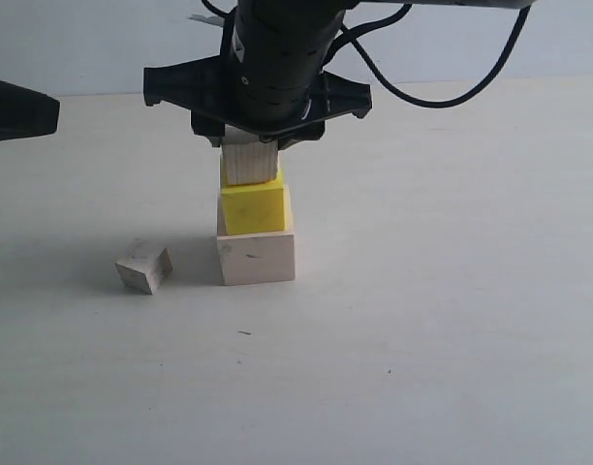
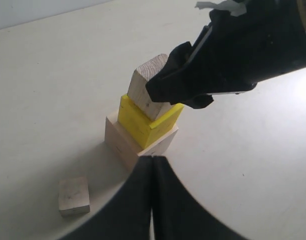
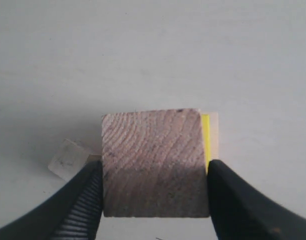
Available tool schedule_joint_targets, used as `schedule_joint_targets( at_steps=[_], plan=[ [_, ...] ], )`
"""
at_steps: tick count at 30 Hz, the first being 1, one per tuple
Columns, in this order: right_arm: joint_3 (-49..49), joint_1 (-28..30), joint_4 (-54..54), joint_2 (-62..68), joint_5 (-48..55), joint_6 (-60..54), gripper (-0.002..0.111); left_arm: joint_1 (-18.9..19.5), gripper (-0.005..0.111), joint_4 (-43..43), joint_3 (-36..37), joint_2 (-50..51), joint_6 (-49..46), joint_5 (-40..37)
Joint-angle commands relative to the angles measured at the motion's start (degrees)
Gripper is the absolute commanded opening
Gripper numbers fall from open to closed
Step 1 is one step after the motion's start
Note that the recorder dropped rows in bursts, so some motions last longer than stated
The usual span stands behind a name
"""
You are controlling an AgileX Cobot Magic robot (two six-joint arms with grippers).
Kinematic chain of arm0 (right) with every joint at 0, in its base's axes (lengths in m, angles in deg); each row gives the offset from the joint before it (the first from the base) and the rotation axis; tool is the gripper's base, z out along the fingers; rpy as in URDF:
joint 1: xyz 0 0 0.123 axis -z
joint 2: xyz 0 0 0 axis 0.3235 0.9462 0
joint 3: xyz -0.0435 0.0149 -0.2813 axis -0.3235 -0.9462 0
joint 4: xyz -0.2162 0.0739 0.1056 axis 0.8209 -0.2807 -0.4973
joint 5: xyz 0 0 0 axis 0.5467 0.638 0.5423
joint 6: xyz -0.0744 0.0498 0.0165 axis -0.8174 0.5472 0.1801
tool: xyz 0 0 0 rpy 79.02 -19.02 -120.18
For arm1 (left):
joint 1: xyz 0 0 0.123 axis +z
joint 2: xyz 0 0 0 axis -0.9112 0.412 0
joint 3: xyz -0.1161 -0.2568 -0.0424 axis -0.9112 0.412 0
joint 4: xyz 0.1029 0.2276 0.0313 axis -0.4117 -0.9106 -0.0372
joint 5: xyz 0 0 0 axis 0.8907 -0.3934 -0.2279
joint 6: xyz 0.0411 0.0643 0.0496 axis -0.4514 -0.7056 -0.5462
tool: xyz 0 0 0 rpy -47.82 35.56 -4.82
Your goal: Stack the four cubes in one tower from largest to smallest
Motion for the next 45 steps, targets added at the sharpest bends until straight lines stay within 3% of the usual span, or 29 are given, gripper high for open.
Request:
schedule_joint_targets(
  at_steps=[1, 13, 23, 30, 45],
  plan=[
    [0.41, -0.08, 0.37, 0.03, -0.63, -0.09, 0.000, -0.37, 0.000, 0.76, 0.06, 0.07, 0.15, -0.38],
    [0.41, -0.08, 0.15, 0.03, -0.75, -0.09, 0.002, -0.37, 0.000, 0.76, 0.06, 0.07, 0.15, -0.38],
    [0.41, -0.08, -0.45, 0.03, -0.75, -0.09, 0.048, -0.37, 0.000, 0.76, 0.06, 0.07, 0.15, -0.38],
    [0.41, -0.08, -0.69, 0.03, -0.75, -0.09, 0.069, -0.37, 0.000, 0.76, 0.06, 0.07, 0.15, -0.38],
    [0.41, -0.08, 1.11, 0.03, -1.70, 2.66, 0.072, -0.37, 0.000, 0.90, 0.06, 0.07, 0.15, -0.59]
  ],
)
